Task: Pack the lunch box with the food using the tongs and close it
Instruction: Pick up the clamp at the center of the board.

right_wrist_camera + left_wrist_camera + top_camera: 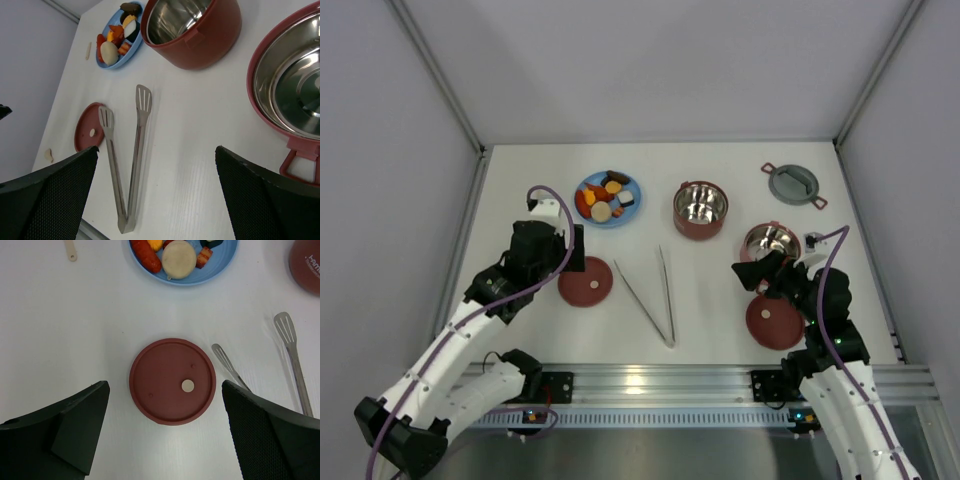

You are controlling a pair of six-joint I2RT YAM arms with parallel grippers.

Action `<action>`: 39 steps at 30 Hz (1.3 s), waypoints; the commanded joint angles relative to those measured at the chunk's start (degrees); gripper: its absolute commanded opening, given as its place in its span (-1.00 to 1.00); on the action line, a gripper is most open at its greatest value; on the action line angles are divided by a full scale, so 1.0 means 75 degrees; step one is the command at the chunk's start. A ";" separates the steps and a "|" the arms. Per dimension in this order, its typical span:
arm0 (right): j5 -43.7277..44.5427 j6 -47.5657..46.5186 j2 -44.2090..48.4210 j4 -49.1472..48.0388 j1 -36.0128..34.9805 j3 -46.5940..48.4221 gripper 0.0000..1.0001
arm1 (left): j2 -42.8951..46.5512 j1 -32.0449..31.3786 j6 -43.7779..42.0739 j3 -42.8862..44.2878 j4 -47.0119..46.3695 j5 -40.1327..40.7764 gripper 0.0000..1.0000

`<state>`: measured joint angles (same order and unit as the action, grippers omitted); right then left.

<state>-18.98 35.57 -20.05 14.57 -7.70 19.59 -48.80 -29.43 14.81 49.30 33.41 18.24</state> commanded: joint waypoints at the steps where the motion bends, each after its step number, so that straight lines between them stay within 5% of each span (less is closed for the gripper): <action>1: -0.0036 -0.0056 -0.0022 -0.0185 0.0113 0.0165 0.99 | -0.0045 -0.0037 -0.0088 0.0107 -0.0212 -0.0065 0.98; 25: -0.0434 -0.0465 -0.0630 -0.0079 -0.0062 0.0574 0.99 | -0.0150 -0.0037 0.0018 0.0247 0.0010 0.0111 0.98; 28: 0.0463 -0.0641 -0.1192 -0.0044 -0.0892 0.0972 0.99 | -0.0232 -0.0037 0.0100 0.0352 0.0185 0.0146 0.98; 34: 0.3964 -0.0666 -0.3019 0.0237 -0.4556 0.2073 0.99 | -0.0069 -0.0037 0.0240 0.0260 0.0420 0.0333 0.98; 39: 0.5081 -0.0664 -0.4774 -0.0102 -0.6024 0.2543 0.99 | 0.0236 -0.0025 0.0276 0.0119 0.0561 0.0334 0.98</action>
<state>7.22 31.46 -50.13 15.00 -47.20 35.35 -49.28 -29.43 16.14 49.76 37.06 19.46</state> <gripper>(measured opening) 0.993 0.990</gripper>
